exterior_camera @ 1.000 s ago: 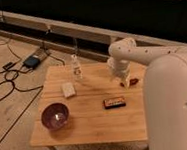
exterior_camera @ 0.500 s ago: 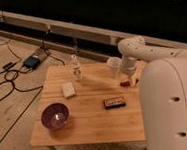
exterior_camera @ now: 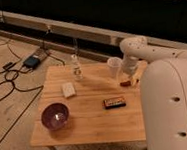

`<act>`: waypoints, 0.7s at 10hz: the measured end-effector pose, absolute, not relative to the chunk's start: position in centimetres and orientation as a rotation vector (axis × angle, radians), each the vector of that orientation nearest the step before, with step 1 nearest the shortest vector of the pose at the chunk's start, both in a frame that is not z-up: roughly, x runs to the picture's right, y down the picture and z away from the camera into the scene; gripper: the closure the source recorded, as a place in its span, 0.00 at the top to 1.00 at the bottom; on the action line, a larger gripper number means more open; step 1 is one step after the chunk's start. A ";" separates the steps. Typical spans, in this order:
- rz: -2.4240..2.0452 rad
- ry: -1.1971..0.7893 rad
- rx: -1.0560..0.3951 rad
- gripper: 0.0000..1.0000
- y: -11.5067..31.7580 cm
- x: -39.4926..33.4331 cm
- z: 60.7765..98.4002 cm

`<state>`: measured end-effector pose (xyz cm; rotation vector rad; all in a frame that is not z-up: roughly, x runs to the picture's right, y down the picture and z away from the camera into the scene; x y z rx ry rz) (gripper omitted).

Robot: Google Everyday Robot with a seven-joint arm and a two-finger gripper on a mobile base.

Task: Drag the pepper across the table

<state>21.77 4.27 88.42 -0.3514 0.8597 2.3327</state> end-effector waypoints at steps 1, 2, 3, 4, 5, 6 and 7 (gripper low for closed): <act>2.333 0.860 -0.352 0.65 4.3 21.8 88.4; 2.331 0.859 -0.353 0.65 4.3 21.6 88.5; 2.333 0.858 -0.353 0.65 4.2 21.6 88.5; 2.339 0.861 -0.350 0.65 4.2 21.8 88.6; 2.354 0.869 -0.339 0.65 4.3 22.2 89.0; 2.379 0.880 -0.322 0.65 4.3 23.0 89.6; 2.394 0.891 -0.312 0.65 4.3 23.5 89.9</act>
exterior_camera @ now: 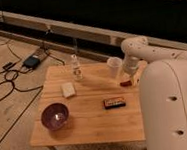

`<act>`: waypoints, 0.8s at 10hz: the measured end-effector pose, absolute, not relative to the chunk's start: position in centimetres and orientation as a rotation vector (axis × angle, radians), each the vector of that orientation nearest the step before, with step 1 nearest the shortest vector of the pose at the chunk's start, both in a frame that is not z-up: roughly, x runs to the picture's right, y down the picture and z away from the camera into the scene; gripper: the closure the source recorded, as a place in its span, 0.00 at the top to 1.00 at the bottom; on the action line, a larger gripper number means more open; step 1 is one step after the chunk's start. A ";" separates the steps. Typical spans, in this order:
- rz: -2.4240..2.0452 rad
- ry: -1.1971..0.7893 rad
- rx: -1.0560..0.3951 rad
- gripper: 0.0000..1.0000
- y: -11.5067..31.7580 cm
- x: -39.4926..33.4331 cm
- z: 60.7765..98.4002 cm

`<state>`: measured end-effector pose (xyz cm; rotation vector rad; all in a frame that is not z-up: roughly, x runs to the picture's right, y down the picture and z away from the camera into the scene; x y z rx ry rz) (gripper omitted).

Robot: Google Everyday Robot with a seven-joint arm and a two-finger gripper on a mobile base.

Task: Drag the pepper across the table

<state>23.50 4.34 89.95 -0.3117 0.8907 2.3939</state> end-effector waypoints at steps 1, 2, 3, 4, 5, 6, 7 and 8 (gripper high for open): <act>2.412 0.902 -0.298 0.65 4.4 24.2 90.5; 2.433 0.913 -0.287 0.65 4.3 24.8 91.1; 2.450 0.922 -0.276 0.65 4.3 25.5 91.6; 2.465 0.928 -0.265 0.65 4.2 26.0 92.0; 2.486 0.941 -0.253 0.65 4.1 26.9 92.6; 2.513 0.956 -0.243 0.65 4.1 27.9 93.2; 2.537 0.968 -0.236 0.65 4.1 28.7 93.7; 2.554 0.976 -0.232 0.65 4.1 29.3 94.1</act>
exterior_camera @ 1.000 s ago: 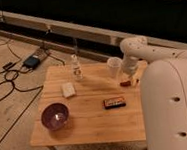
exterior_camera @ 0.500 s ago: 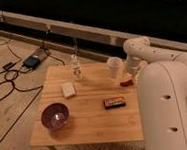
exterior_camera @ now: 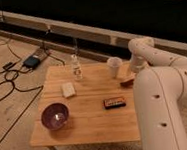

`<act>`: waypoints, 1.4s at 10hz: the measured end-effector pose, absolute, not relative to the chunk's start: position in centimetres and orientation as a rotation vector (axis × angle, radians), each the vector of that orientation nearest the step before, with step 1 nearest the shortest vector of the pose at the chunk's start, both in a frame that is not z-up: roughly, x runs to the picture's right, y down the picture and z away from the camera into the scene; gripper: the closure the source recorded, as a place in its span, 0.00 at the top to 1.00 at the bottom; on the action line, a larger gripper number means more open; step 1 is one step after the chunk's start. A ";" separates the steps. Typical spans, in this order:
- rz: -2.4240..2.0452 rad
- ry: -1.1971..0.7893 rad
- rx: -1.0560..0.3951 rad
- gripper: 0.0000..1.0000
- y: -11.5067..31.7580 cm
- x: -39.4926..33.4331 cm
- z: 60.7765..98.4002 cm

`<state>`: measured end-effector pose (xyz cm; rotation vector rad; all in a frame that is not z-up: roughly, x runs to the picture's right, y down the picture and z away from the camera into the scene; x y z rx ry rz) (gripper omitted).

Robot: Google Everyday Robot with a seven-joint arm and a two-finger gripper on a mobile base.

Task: Drag the pepper across the table

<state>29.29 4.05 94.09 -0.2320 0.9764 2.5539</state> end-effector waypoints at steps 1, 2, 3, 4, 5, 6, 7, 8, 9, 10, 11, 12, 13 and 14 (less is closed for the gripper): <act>2.580 0.986 -0.224 0.65 4.0 30.2 94.7; 2.592 0.993 -0.221 0.65 3.9 30.7 94.9; 2.606 1.002 -0.217 0.65 3.9 31.2 95.3; 2.617 1.009 -0.213 0.65 4.0 31.7 95.6; 2.626 1.014 -0.211 0.65 4.0 32.0 95.8; 2.632 1.019 -0.209 0.65 4.1 32.3 96.0; 2.641 1.028 -0.206 0.65 4.2 32.8 96.3; 2.645 1.035 -0.205 0.65 4.3 33.0 96.4; 2.649 1.042 -0.204 0.65 4.4 33.3 96.6; 2.651 1.049 -0.204 0.62 4.5 33.4 96.7; 2.653 1.055 -0.207 0.48 4.6 33.6 96.9; 2.652 1.054 -0.211 0.42 4.5 33.6 96.9; 2.649 1.053 -0.217 0.30 4.4 33.6 96.9; 2.647 1.054 -0.222 0.19 4.3 33.6 96.8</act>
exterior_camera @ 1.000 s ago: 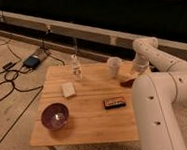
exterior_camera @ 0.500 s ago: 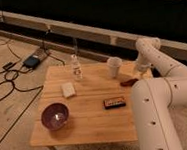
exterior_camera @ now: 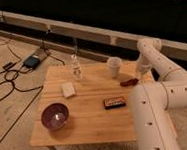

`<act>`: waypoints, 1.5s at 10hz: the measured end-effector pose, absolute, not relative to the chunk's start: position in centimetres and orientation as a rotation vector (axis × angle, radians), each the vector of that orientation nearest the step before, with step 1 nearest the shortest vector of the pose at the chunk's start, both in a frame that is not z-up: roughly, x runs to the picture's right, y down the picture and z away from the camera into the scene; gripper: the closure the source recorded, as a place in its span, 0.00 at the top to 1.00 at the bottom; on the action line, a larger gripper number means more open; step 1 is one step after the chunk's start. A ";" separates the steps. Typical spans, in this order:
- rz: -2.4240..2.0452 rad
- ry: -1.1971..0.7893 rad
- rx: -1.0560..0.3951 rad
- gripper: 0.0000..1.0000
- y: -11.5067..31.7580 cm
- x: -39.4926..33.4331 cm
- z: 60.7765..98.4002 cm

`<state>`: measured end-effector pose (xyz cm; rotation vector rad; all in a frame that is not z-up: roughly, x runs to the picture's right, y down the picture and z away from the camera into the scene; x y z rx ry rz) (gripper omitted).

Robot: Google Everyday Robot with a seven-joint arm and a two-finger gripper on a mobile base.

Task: Drag the pepper across the table

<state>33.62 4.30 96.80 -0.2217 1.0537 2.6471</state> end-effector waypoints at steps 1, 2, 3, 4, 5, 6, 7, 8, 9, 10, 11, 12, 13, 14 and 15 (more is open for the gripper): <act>2.646 1.057 -0.224 0.07 4.3 33.7 96.7; 2.647 1.061 -0.223 0.02 4.3 33.9 96.6; 2.649 1.067 -0.218 0.00 4.4 34.2 96.5; 2.656 1.074 -0.208 0.00 4.4 34.7 96.3; 2.666 1.081 -0.195 0.00 4.6 35.2 96.2; 2.682 1.094 -0.171 0.00 4.8 36.2 96.0; 2.696 1.101 -0.152 0.00 4.9 36.9 95.7; 2.712 1.111 -0.129 0.00 5.1 37.8 95.5; 2.732 1.122 -0.100 0.00 5.3 39.0 95.0; 2.752 1.139 -0.071 0.00 5.7 40.2 94.6; 2.771 1.154 -0.047 0.00 6.1 41.2 94.2; 2.796 1.173 -0.015 0.00 6.6 42.5 93.7; 2.805 1.178 -0.008 0.00 6.8 42.9 93.5; 2.807 1.178 -0.008 0.00 6.8 42.9 93.5; 2.804 1.176 -0.013 0.00 6.7 42.6 93.6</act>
